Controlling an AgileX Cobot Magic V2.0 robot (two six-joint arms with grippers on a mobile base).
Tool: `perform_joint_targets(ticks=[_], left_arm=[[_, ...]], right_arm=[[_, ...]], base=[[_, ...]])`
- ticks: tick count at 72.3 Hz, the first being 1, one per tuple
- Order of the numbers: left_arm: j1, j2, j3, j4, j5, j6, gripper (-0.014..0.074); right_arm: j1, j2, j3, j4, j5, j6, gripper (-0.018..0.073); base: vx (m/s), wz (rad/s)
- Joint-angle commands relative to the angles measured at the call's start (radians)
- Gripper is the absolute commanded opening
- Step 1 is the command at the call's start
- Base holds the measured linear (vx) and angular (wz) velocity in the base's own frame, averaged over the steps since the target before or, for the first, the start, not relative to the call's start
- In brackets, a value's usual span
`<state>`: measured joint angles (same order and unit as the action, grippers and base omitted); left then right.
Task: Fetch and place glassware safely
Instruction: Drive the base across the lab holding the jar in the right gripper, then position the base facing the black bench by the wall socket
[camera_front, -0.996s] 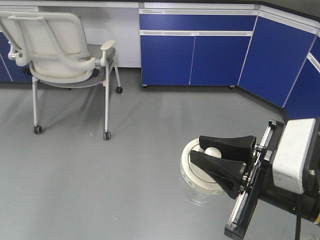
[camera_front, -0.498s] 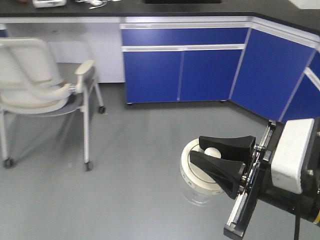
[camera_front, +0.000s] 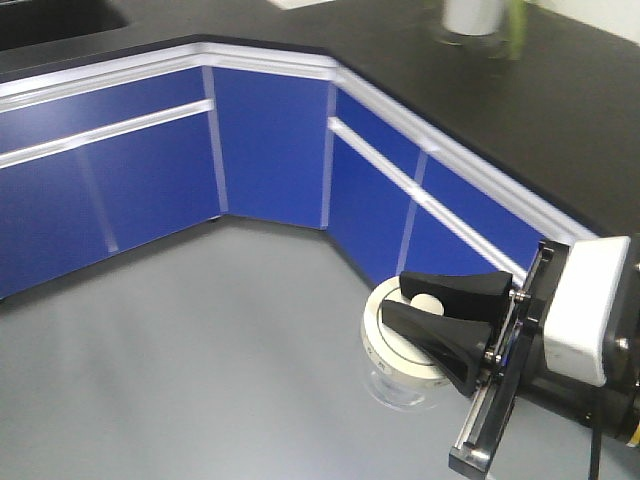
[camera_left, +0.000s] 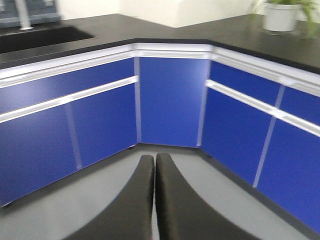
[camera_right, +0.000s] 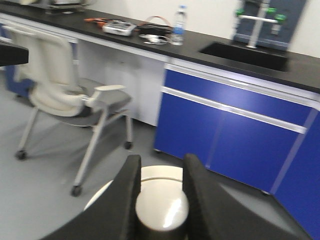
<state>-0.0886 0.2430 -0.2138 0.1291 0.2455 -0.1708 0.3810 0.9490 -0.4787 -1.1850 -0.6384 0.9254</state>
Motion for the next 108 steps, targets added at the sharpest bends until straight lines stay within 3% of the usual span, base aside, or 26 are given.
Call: perform_joint_targets(ticks=[1,76,108], left_arm=[[-0.008,0.012,-0.025,-0.007,-0.069,-0.007,-0.0007],[-0.008,0.012,-0.025,-0.007,-0.069,-0.007,-0.0007],[-0.008,0.012,-0.025,-0.007,-0.069,-0.007,-0.0007]], right_arm=[[-0.006,-0.014,-0.032,0.051,-0.054,0.000,-0.0003],[-0.006,-0.014,-0.032,0.051,-0.054,0.000,-0.0003],[-0.006,-0.014,-0.032,0.051,-0.055,0.000,-0.0003]], base=[[0.21,-0.85],[0.19,-0.72],[0.15,-0.25]])
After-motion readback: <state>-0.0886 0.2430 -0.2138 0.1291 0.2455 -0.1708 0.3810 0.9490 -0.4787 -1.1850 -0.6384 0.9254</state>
